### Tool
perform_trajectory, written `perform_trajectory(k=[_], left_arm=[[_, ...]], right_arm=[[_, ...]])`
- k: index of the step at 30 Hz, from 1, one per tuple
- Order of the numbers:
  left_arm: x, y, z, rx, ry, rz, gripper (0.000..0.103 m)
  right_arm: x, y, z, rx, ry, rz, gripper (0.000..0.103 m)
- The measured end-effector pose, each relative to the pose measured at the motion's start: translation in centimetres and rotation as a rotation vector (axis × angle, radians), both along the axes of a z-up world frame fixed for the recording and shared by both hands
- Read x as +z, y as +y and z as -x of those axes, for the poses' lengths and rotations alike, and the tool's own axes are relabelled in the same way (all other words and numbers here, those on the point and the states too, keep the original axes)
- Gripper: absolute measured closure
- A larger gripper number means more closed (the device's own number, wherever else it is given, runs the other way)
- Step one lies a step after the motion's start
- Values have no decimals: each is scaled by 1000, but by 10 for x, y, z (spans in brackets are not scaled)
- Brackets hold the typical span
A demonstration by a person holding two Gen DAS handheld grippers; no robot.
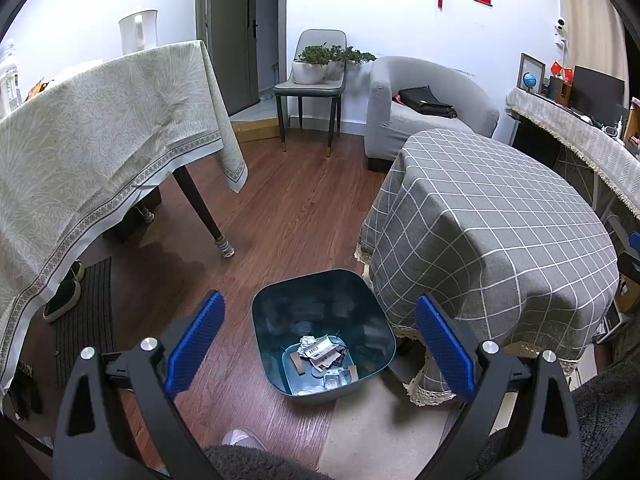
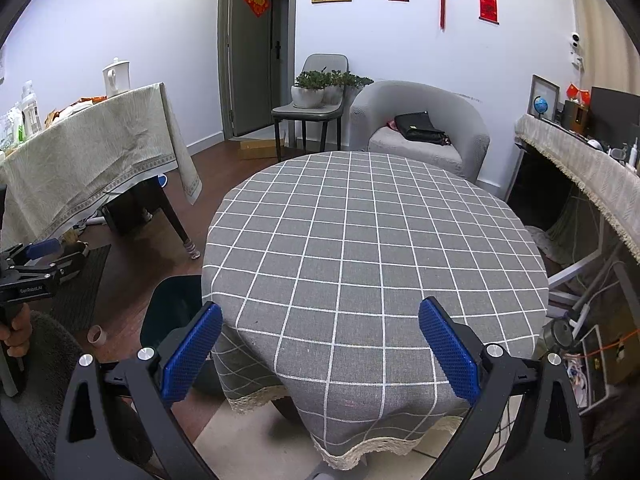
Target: Collect trash
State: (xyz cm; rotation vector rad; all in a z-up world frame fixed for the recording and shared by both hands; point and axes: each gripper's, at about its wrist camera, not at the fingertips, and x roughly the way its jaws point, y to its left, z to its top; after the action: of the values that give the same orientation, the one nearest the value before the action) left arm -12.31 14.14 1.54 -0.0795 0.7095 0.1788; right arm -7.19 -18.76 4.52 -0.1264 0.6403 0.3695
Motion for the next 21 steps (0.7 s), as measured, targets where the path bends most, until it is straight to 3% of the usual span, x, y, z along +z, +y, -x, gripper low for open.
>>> perform_trajectory(k=[21], left_arm=[[0, 0, 0, 1, 1, 1, 5]], right_arm=[[0, -1, 0, -1, -3, -2, 4]])
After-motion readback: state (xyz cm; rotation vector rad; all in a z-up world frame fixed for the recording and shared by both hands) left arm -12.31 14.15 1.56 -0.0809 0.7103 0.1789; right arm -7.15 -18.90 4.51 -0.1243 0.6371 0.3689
